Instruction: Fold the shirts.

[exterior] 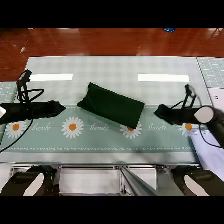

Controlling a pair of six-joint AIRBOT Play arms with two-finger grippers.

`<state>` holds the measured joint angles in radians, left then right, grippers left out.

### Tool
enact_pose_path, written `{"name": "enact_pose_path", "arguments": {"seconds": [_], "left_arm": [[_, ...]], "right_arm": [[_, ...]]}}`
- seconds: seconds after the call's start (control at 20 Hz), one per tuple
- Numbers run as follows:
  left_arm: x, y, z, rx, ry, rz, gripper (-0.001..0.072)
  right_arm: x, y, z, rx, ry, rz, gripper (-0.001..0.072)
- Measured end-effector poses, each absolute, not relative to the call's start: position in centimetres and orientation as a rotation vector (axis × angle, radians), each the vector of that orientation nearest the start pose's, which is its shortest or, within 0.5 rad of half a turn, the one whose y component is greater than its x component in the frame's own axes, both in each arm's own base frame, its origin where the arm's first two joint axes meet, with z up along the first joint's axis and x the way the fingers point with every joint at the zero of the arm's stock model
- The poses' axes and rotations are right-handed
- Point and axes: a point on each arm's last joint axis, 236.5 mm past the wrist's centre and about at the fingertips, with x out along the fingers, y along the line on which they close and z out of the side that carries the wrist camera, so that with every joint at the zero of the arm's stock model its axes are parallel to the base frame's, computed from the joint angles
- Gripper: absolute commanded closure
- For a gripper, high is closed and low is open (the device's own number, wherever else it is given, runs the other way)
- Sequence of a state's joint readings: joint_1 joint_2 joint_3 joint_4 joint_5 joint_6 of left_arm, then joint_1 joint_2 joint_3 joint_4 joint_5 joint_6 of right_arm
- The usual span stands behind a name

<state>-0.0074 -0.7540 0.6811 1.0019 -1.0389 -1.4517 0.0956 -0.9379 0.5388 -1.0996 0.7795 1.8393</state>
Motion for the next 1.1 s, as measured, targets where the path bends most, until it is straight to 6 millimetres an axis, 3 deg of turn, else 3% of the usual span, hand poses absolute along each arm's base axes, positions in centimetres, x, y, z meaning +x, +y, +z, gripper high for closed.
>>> {"name": "enact_pose_path", "arguments": {"seconds": [0.2,0.45,0.5,0.6,0.65,0.85,1.1], "left_arm": [[28.3,-11.2,4.2,-0.421,1.066,-0.345,0.0686],[28.4,-11.2,3.8,-0.425,1.081,-0.342,0.0686],[28.4,-11.2,3.7,-0.425,1.084,-0.342,0.0686],[28.4,-11.2,3.6,-0.426,1.087,-0.341,0.0686],[28.4,-11.2,3.6,-0.426,1.089,-0.341,0.0686],[28.4,-11.2,3.4,-0.428,1.094,-0.34,0.0686],[28.5,-11.2,3.4,-0.428,1.095,-0.34,0.0686]], "right_arm": [[28.7,14.5,-8.5,0.869,1.286,0.109,0.0305],[30.5,19.8,-9.9,0.97,1.351,0.227,0.0316],[31.0,20.8,-9.9,0.967,1.36,0.25,0.0387],[32.2,22.7,-10.0,0.925,1.37,0.308,0.0601],[33.1,23.7,-9.6,0.904,1.36,0.343,0.0687],[36.4,27.4,-5.6,0.836,1.286,0.513,0.0688],[39.7,29.4,0.8,0.687,1.191,0.662,0.0688]]}}
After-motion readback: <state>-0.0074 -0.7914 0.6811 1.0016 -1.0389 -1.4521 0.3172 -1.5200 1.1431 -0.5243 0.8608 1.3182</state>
